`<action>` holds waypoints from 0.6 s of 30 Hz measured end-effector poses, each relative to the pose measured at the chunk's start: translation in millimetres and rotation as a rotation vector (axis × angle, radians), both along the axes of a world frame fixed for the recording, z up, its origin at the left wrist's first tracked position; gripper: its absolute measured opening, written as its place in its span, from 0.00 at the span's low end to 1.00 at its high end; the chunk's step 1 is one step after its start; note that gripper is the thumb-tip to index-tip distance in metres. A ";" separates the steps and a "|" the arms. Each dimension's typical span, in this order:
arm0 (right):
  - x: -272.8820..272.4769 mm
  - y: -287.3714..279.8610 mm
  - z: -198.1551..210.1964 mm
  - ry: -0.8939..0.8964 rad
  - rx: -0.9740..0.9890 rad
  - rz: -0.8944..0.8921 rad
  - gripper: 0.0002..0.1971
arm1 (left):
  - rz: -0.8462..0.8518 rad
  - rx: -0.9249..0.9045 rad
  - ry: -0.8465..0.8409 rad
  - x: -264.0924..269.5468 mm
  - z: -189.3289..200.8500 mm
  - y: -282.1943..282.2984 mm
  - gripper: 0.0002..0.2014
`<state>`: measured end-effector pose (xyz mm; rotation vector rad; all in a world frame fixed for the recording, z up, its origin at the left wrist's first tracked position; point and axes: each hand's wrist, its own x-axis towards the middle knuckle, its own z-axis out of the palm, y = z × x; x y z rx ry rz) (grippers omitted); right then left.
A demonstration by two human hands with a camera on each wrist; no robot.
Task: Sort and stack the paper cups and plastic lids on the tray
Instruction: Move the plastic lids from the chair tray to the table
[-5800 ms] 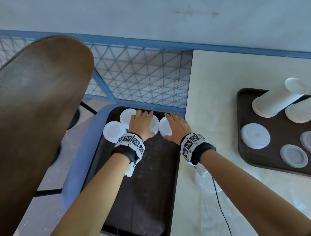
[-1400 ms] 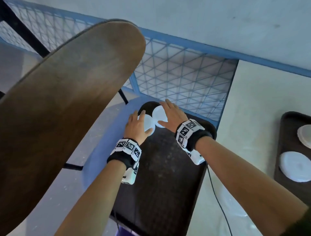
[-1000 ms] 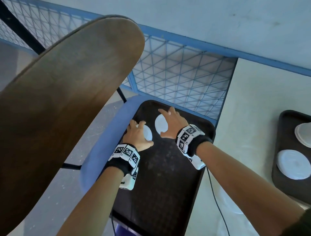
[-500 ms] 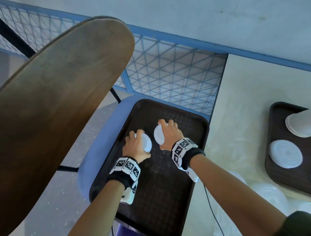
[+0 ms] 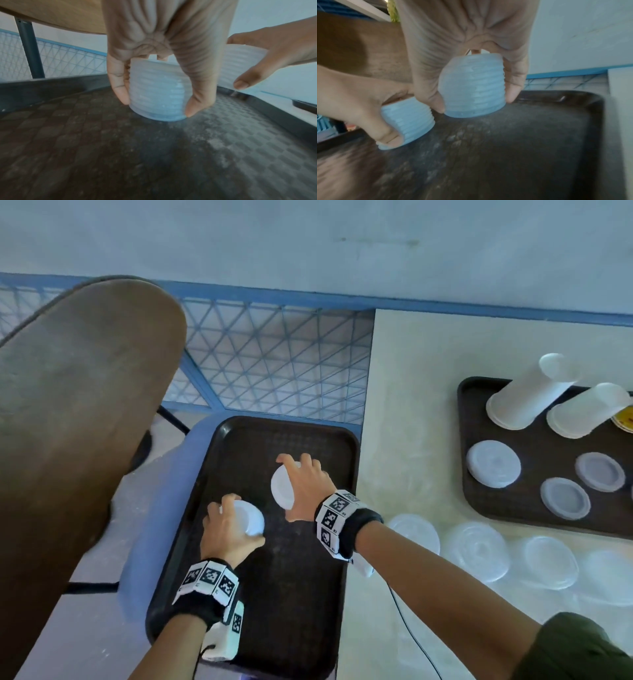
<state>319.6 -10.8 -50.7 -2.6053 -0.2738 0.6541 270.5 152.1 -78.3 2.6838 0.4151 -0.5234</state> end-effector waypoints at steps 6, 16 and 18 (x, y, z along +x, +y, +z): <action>-24.7 -80.4 44.7 -0.098 0.118 -0.202 0.49 | -0.091 -0.067 -0.136 7.1 43.5 -47.7 0.42; -129.2 -320.4 71.0 -0.204 0.044 -0.598 0.47 | -0.429 -0.219 -0.199 -11.0 87.3 -264.8 0.42; -157.8 -365.6 70.7 -0.195 0.024 -0.641 0.48 | -0.486 -0.255 -0.199 -32.0 89.8 -313.2 0.41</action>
